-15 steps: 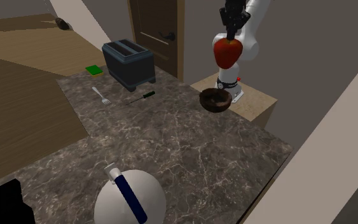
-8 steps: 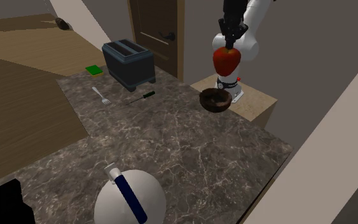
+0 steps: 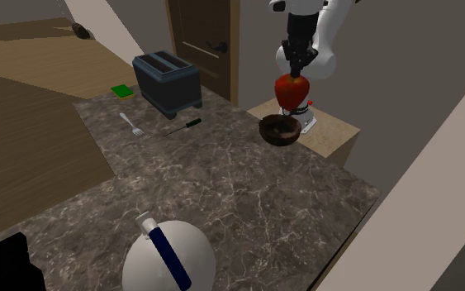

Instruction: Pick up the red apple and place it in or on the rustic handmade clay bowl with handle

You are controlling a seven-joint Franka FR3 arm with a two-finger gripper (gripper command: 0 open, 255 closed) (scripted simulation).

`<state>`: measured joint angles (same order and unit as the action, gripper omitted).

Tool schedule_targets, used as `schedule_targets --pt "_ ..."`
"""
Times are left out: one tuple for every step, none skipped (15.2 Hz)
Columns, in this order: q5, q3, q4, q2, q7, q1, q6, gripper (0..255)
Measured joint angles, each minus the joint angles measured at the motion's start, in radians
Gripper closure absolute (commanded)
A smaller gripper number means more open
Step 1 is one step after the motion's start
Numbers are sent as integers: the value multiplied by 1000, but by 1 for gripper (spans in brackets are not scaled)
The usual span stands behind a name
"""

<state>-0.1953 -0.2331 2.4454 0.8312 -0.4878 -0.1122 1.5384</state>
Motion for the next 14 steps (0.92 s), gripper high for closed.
schedule_targets --pt "-3 -3 17 3 0 -1 15 255" --pt "-4 -4 29 5 1 -2 25 255" --pt "-6 -6 47 8 3 -3 38 255" --pt "-9 -9 63 10 3 -4 53 255" --pt "-10 -11 76 10 4 -5 66 255" --pt "-12 -13 88 12 5 -5 76 255" --pt "-14 -15 100 10 6 -6 90 255" --pt "-16 -16 116 11 7 -6 104 255" --pt "-19 -19 134 15 8 -8 119 255" --pt "-20 -21 140 16 7 -9 124 255" --pt "-21 -22 144 16 7 -9 128 255" --pt "-21 -22 146 17 8 -9 130 255" --pt "-21 -22 148 17 8 -9 131 255" --pt "-21 -21 148 17 9 -9 132 255"
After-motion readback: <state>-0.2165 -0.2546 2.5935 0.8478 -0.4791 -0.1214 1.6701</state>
